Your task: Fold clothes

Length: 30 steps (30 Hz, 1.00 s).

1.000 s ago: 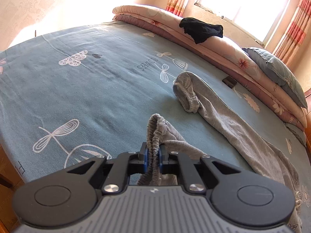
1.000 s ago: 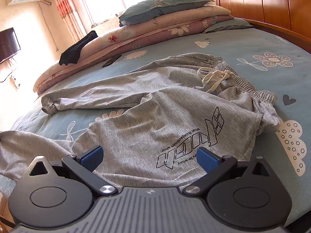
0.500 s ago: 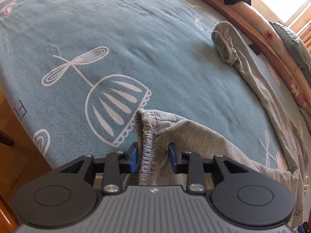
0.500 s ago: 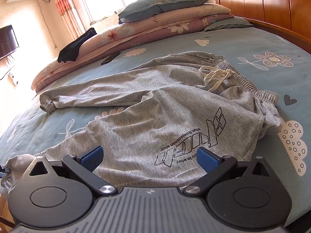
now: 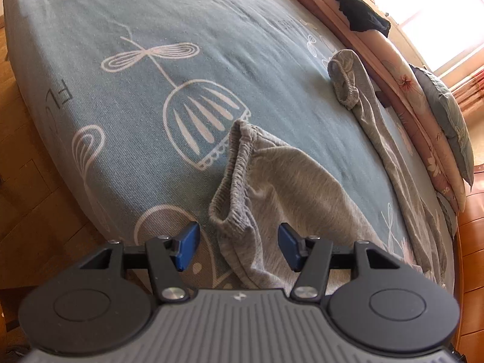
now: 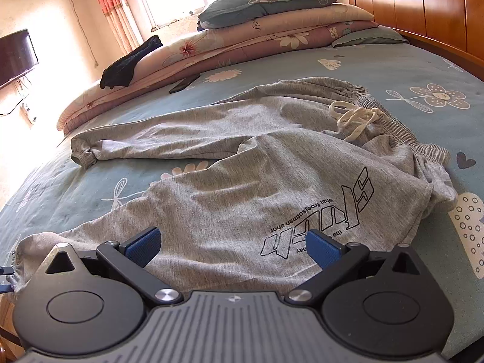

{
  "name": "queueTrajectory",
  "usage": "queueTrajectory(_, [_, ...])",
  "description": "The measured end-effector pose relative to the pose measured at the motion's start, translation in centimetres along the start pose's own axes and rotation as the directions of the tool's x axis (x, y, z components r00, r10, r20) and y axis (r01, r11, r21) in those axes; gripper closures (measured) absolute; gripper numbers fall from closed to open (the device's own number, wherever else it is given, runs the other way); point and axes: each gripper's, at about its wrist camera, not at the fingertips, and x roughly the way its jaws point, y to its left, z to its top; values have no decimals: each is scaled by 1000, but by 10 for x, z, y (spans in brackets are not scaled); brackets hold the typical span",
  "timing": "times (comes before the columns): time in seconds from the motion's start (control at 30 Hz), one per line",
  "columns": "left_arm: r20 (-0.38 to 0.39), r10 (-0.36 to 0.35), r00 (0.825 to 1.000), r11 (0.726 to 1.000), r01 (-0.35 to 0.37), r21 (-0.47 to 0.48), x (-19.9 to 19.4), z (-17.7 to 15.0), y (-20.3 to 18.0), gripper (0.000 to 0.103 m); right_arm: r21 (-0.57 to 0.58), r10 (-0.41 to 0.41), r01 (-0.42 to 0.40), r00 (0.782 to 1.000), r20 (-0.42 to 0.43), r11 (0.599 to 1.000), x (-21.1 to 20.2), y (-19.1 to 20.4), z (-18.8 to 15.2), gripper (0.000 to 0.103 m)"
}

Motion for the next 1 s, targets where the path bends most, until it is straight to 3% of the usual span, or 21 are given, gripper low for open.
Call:
queueTrajectory(0.1, [23, -24, 999, 1000, 23, 15, 4, -4, -7, 58, -10, 0, 0, 1000, 0, 1000, -1, 3, 0, 0])
queueTrajectory(0.13, [23, -19, 1000, 999, 19, 32, 7, -6, -11, 89, -14, 0, 0, 1000, 1, 1000, -1, 4, 0, 0])
queueTrajectory(0.17, [20, 6, 1000, 999, -7, 53, 9, -7, -16, 93, -18, 0, 0, 1000, 1, 1000, -2, 4, -1, 0])
queueTrajectory(0.3, [52, 115, 992, 990, -119, 80, 2, -10, -23, 97, -35, -11, 11, 1000, 7, 999, -4, 5, 1, 0])
queueTrajectory(0.4, [107, 117, 987, 992, -121, 34, -21, -7, -12, 97, -52, -21, 21, 1000, 11, 998, -4, 5, 6, 0])
queueTrajectory(0.5, [81, 134, 988, 991, -135, 13, -25, -7, -1, 97, -108, 1, -1, 1000, 3, 994, 1, 13, 17, 0])
queueTrajectory(0.6, [53, 154, 987, 988, -154, -5, -18, -14, 9, 97, -221, 73, -71, 997, -1, 973, 6, 37, 34, 2])
queueTrajectory(0.7, [59, 149, 987, 989, -149, 3, -19, -20, 12, 96, -383, 169, -159, 986, -6, 910, 12, 75, 54, 7])
queueTrajectory(0.83, [69, 114, 991, 993, -116, 26, -28, -18, 14, 92, -561, 254, -256, 964, -83, 787, 38, 125, 76, 16])
queueTrajectory(0.9, [95, 90, 991, 995, -93, 34, -39, -15, 14, 85, -623, 276, -297, 952, -134, 723, 57, 145, 81, 19])
queueTrajectory(0.97, [129, 75, 989, 995, -82, 56, -50, -9, 13, 67, -670, 285, -335, 940, -188, 663, 79, 164, 83, 21])
queueTrajectory(1.0, [157, 64, 986, 995, -76, 70, -56, -5, 13, 64, -683, 289, -355, 933, -214, 638, 89, 172, 83, 24])
